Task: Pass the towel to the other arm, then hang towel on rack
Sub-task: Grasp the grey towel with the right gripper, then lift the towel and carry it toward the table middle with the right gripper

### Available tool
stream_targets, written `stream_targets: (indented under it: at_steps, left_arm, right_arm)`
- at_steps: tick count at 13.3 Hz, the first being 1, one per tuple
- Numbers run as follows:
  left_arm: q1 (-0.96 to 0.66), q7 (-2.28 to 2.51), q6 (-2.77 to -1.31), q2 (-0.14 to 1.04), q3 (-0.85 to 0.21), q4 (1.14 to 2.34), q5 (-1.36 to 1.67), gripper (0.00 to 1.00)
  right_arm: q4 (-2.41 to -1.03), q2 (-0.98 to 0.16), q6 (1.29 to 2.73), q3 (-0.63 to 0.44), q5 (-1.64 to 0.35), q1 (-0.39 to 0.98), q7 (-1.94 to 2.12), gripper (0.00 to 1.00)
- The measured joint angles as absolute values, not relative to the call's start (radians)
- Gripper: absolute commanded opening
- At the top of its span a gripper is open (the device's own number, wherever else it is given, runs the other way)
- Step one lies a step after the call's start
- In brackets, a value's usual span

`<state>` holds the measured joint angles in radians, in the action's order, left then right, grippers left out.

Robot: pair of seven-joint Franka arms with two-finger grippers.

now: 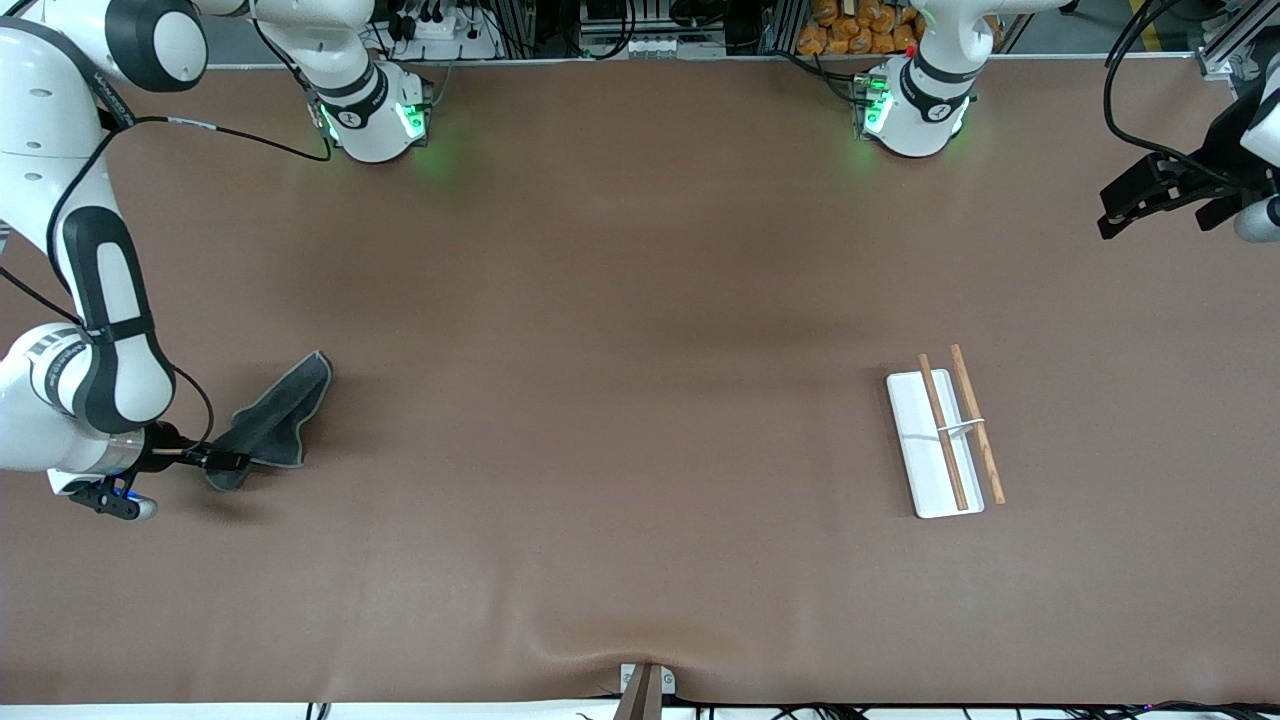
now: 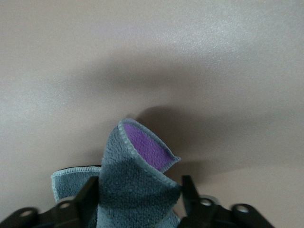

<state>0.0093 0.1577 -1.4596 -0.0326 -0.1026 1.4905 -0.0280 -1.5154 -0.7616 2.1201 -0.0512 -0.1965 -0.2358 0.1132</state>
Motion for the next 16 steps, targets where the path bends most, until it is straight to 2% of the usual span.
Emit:
stream_targets:
  at_steps: [1,9,12,16]
  left_arm:
    - [0.009,0.158,-1.460,-0.033,-0.103,1.491,-0.028,1.00]
    - [0.009,0.158,-1.460,-0.033,-0.102,1.493,-0.028,1.00]
    - [0.010,0.158,-1.460,-0.033,-0.102,1.494,-0.028,1.00]
    - [0.012,0.158,-1.460,-0.033,-0.100,1.493,-0.028,1.00]
  right_arm:
    - [-1.515,-0.762,2.119,-0.051,-0.196,-0.236,0.114,0.00]
    - [-1.499,-0.743,2.092,-0.047,-0.197,-0.227,0.128,0.00]
    - [-1.475,-0.650,2.030,-0.043,-0.197,-0.204,0.180,0.00]
    - [-1.473,-0.503,1.980,-0.037,-0.224,-0.110,0.183,0.00]
